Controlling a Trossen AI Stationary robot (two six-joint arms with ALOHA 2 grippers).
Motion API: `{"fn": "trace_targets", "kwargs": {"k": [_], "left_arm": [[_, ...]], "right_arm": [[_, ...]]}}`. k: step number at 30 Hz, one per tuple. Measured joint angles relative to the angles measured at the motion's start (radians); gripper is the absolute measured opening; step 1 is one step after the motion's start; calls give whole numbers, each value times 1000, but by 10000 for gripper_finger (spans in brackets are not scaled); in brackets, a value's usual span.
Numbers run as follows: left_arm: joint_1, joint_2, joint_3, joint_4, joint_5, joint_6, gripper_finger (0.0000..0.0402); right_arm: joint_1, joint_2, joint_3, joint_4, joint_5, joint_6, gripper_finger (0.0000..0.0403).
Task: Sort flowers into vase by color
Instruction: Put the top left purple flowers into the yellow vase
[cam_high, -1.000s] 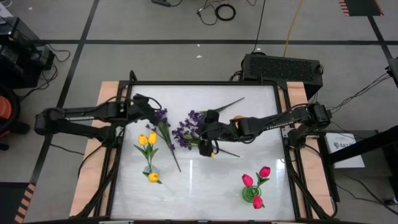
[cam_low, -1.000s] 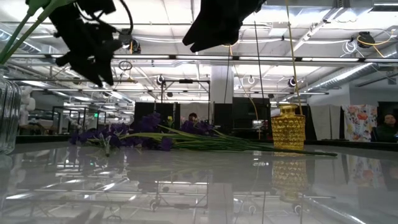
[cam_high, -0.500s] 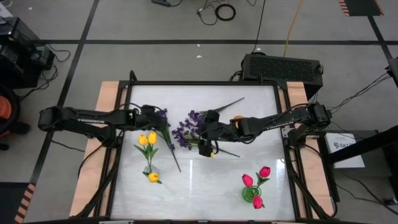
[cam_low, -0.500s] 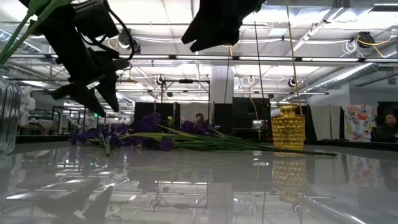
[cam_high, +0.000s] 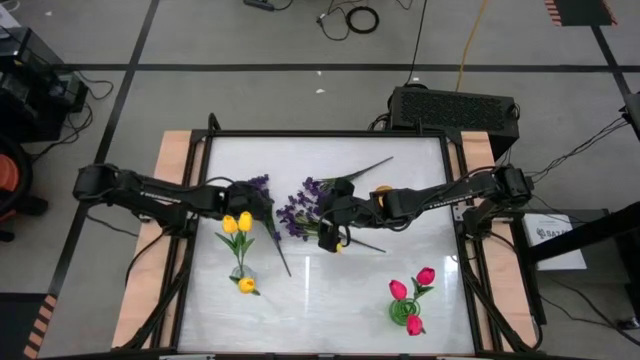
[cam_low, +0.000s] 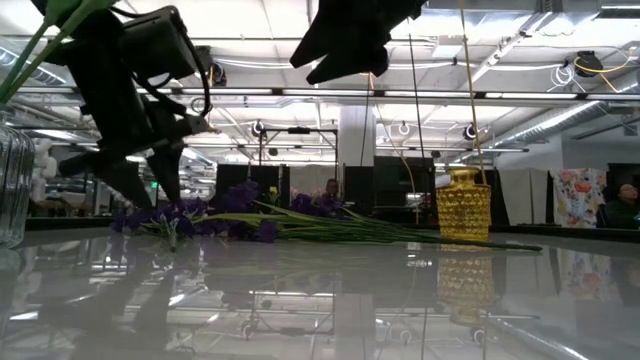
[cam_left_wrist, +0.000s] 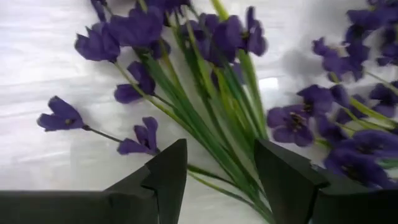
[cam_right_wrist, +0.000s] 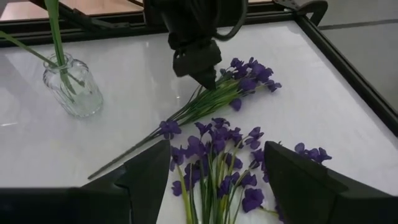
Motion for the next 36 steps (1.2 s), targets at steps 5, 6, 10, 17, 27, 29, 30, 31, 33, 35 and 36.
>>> {"fn": "trace_targets", "kwargs": {"k": [5,6,10,17,27,29,30,31,33,35,36], "left_arm": [[-1,57,0,32,-7,1,191],[-1,65,0,49,-6,4,191],[3,102,0,87,-5,4,191],[35,165,3,84,26,30,188],[44,164,0,79,-40,69,49],[49,164,0,82,-49,84,19],[50,164,0,82,-62,87,12],[52,164,0,81,-77,87,10],[61,155,0,78,-95,91,14],[72,143,1,79,-110,110,15],[78,136,2,78,-118,119,15]], "right_arm": [[0,0,0,-1,0,15,251],[0,0,0,-1,0,15,251],[0,0,0,-1,0,30,251],[0,0,0,-1,0,32,251],[0,0,0,-2,0,15,251],[0,0,0,-2,0,15,251],[0,0,0,-2,0,15,251],[0,0,0,-2,0,15,251],[0,0,0,-2,0,15,251],[0,0,0,-2,0,15,251],[0,0,0,-2,0,15,251]]}}
